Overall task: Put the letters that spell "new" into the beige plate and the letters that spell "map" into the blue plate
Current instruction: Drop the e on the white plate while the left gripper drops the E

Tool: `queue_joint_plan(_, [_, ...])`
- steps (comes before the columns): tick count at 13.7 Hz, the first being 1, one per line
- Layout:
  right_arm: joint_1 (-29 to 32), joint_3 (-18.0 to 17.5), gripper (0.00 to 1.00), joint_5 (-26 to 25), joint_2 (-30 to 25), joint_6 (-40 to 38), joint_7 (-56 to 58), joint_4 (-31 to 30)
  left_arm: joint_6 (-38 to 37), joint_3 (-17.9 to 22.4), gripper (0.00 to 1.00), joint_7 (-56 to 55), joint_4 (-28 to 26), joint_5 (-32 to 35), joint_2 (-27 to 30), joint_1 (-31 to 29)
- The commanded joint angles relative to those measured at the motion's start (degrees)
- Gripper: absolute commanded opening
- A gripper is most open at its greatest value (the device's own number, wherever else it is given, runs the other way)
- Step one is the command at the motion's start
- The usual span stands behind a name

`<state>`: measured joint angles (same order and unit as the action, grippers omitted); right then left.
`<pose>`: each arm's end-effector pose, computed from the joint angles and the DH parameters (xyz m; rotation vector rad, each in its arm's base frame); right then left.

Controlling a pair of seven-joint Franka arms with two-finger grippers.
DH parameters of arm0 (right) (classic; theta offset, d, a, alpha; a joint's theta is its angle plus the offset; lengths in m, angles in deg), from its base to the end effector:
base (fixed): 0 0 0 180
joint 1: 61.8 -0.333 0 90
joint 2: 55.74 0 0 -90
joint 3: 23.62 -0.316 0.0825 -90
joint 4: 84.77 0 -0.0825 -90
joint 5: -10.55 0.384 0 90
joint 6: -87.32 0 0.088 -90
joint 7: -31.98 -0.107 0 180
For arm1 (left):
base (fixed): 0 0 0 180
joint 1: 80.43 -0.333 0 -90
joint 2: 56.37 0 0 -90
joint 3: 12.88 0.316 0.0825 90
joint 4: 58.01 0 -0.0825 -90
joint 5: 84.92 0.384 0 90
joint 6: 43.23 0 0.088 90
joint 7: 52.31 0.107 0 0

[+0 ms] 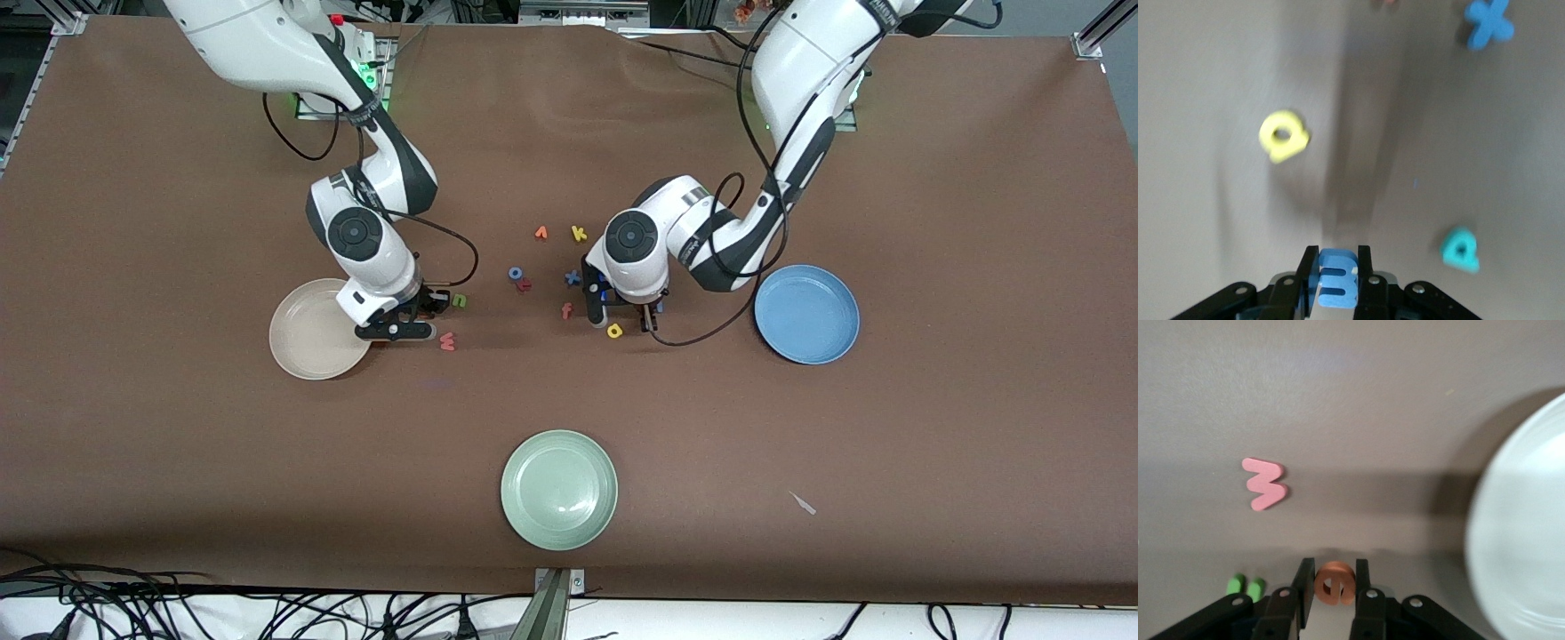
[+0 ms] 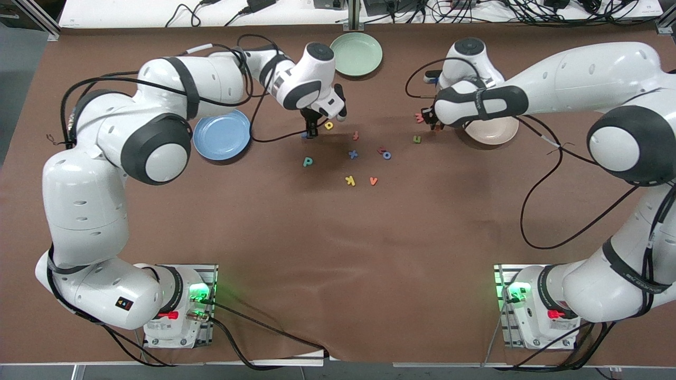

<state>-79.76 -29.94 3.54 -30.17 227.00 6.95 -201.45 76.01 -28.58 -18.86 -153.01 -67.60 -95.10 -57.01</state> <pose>0.5425 0.2433 0.2200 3.0958 0.1117 -0.0377 0.5310 -0.3902 0.2095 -2.3221 1.9675 0.3274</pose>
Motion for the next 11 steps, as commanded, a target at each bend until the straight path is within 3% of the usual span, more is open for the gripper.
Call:
queue_joint_plan(1, [2.4, 2.2, 0.25, -0.6, -4.9, -5.3, 9.8, -1.1, -8.6, 0.1, 0.05, 1.1, -1.1, 1.6, 5.8, -2.2])
queue_joint_plan(4, [6.8, 2.5, 0.26, -0.9, -7.0, -6.9, 19.5, -2.3, -15.0, 0.1, 0.05, 5.2, -1.2, 1.6, 9.5, -7.1])
queue_joint_plan(5, [7.7, 3.1, 0.30, -0.9, -7.4, -6.8, 21.5, -2.8, -15.5, 0.1, 0.05, 5.7, -1.4, 1.6, 10.0, -8.5])
queue_joint_plan(7, [7.8, 3.5, 0.61, -0.9, -7.5, -6.3, 21.8, -4.1, -15.4, 0.1, 0.05, 6.4, -2.3, 2.9, 9.9, -13.3])
queue_joint_plan(11, [7.7, 2.0, 0.71, -0.6, -7.4, -6.2, 17.1, -3.7, -12.1, 0.0, 0.06, 6.4, -7.8, 3.0, 9.9, -18.1])
